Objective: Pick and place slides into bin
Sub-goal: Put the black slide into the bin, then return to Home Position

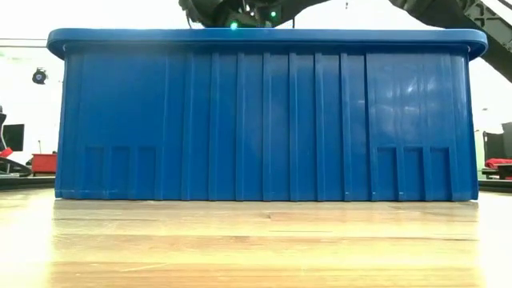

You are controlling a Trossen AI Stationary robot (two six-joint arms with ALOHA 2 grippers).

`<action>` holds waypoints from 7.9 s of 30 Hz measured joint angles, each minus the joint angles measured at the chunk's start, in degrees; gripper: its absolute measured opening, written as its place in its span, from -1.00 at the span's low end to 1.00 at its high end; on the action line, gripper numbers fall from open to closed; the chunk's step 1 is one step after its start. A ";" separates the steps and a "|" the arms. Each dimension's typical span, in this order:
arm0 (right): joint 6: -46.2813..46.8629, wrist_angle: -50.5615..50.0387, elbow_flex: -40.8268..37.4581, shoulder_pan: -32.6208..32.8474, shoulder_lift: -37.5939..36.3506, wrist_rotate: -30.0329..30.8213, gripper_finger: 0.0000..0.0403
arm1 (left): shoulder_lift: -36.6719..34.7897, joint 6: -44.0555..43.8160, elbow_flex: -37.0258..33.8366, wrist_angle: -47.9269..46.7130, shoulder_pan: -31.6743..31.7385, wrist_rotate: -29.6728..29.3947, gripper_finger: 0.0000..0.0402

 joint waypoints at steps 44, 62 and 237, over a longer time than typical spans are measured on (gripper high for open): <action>-34.73 -18.51 0.00 3.13 -16.53 -17.24 -0.09 | -0.02 -0.20 -0.04 -0.01 -0.01 0.00 -0.28; -47.77 -42.88 -0.02 3.64 -24.48 -20.29 -0.96 | 8.22 0.06 -0.04 2.52 0.07 -3.48 -0.28; -104.28 43.94 -116.39 9.32 -132.47 -20.82 -0.96 | 28.56 -1.83 -3.44 28.37 -0.01 -16.25 -0.30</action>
